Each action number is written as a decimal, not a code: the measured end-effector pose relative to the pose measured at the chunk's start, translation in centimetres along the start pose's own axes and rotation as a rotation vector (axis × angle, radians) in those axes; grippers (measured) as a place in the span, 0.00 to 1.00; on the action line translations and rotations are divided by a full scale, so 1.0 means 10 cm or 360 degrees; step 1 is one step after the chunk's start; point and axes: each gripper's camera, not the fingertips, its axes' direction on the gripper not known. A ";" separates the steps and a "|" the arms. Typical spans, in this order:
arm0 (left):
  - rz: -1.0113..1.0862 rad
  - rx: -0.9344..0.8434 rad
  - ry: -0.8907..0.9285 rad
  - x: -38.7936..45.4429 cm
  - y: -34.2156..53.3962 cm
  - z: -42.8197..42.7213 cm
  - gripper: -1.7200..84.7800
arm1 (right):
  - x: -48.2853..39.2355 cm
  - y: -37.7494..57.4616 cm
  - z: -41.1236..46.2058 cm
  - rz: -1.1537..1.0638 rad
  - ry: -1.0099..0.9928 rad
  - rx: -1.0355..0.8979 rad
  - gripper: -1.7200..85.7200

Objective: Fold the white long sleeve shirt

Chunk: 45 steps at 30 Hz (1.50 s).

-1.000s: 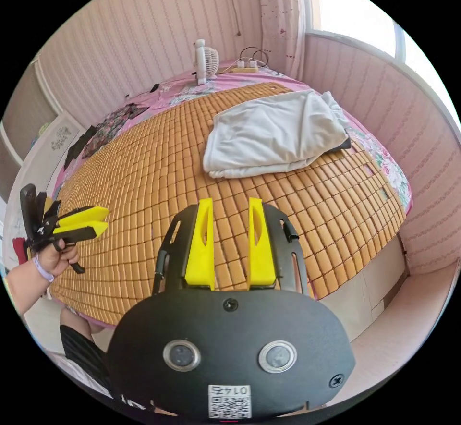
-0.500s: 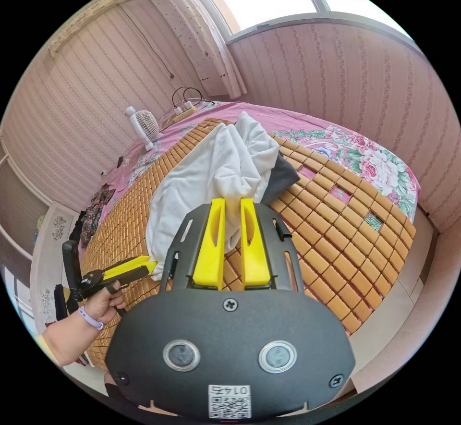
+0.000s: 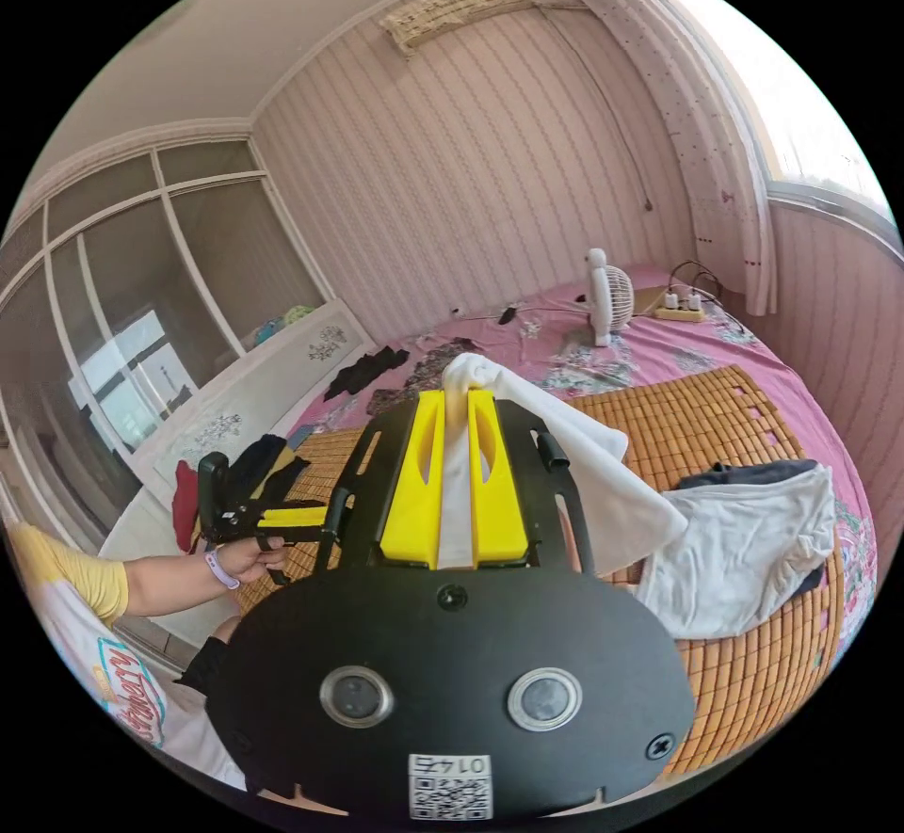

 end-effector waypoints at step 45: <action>-0.0766 -0.0407 -0.0453 -2.15 3.13 -1.37 0.11 | -1.32 3.08 1.75 0.0138 -0.0025 -0.0810 0.04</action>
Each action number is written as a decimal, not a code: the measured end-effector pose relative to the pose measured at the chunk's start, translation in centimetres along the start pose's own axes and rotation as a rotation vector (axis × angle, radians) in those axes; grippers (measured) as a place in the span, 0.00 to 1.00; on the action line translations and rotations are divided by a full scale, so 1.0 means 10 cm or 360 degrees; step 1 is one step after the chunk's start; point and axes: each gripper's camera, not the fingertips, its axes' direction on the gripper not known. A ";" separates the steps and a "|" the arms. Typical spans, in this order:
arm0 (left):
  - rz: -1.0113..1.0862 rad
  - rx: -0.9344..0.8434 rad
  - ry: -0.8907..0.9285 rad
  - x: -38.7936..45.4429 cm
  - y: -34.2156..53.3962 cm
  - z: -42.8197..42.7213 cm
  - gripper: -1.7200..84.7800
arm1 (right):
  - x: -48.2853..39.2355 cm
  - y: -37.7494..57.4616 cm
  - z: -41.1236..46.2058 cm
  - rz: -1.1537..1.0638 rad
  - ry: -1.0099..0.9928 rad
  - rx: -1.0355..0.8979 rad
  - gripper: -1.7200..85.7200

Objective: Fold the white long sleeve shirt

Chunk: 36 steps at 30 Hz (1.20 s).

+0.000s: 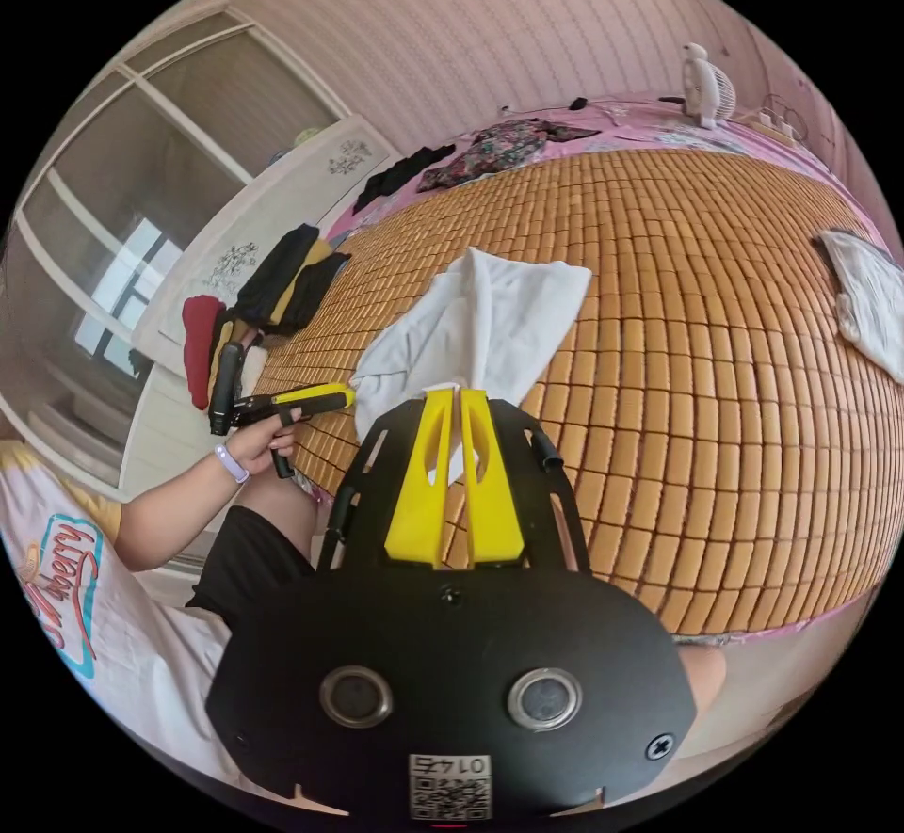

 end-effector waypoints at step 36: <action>-0.0013 0.0041 0.0132 -0.12 -0.38 -0.34 0.03 | 0.62 -0.49 0.04 -0.0152 0.0365 -0.0233 0.06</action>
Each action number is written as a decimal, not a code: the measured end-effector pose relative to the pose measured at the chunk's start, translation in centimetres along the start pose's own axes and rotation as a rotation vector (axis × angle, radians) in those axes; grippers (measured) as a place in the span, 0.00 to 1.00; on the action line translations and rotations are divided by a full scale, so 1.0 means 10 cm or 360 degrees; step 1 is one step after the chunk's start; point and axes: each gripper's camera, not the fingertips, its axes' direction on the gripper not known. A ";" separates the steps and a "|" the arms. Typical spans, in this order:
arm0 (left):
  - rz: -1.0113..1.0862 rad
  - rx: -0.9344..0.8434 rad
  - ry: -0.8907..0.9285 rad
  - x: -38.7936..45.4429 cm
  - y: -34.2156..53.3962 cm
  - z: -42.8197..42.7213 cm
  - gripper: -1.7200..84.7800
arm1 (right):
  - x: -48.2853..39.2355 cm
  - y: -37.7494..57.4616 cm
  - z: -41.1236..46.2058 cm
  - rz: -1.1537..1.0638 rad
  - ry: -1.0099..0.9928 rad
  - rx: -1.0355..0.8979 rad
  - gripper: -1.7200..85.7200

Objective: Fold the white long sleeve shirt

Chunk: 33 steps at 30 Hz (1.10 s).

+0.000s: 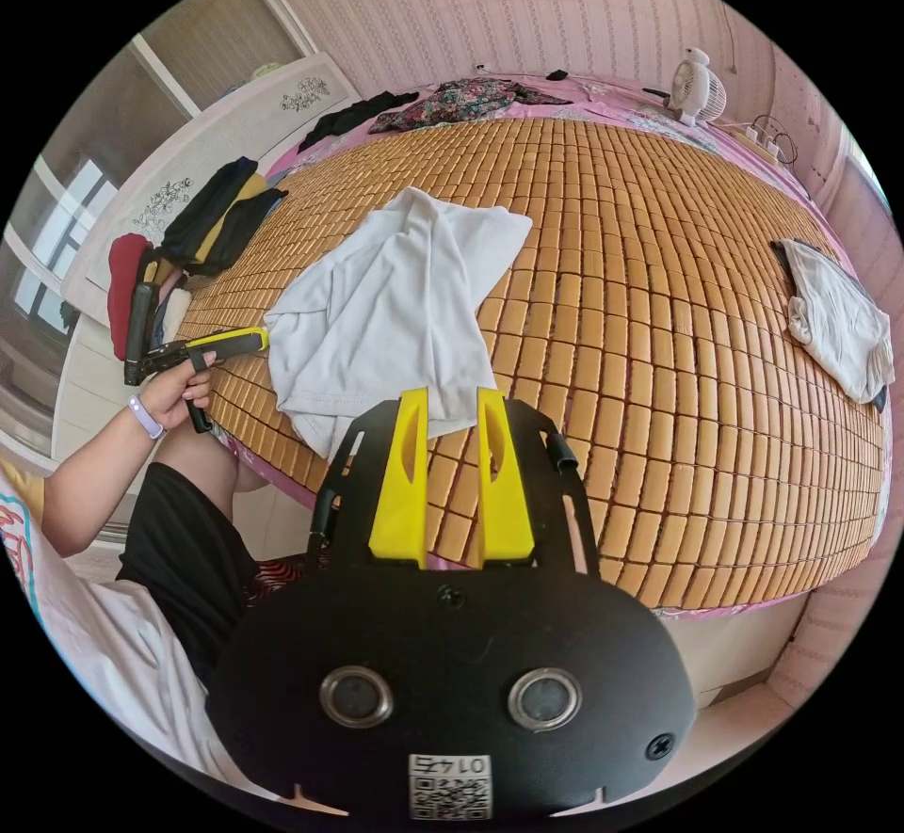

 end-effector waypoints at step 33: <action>-0.0031 0.0040 -0.0046 0.56 -0.40 -0.75 0.09 | 1.28 0.03 -0.53 0.0845 -0.0305 0.0364 0.14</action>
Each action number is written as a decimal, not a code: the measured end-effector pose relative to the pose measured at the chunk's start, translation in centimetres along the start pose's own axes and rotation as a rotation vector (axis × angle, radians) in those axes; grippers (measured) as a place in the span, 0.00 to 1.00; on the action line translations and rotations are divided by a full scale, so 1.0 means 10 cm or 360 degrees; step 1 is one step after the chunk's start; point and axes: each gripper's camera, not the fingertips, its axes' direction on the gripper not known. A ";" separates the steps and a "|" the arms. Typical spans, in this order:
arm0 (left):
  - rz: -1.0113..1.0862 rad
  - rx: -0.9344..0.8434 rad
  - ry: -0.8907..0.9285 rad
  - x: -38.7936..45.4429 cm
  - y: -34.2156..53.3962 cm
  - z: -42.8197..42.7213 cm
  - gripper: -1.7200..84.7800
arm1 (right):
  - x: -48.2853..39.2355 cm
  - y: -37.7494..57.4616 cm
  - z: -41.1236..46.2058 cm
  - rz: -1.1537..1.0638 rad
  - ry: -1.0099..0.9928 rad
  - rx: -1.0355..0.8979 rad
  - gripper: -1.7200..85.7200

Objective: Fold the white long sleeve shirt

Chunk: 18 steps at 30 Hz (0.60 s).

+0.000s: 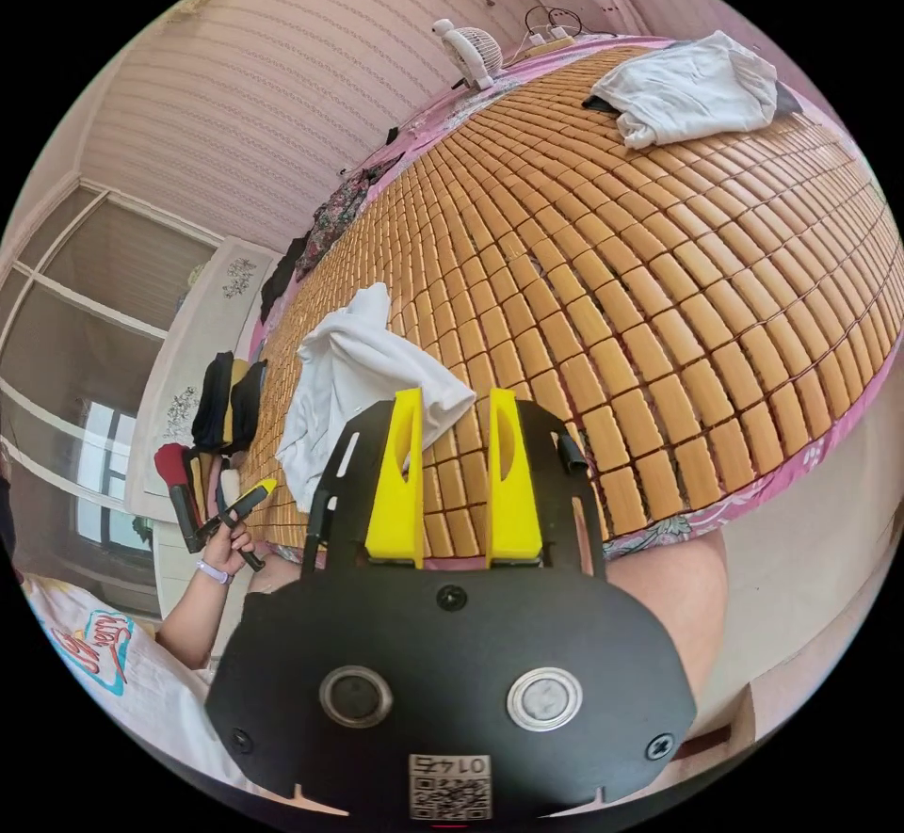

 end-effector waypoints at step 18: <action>0.0094 0.0016 0.0009 0.90 -0.40 -0.45 0.02 | -1.07 0.17 0.06 -0.0295 0.0003 -0.0067 0.04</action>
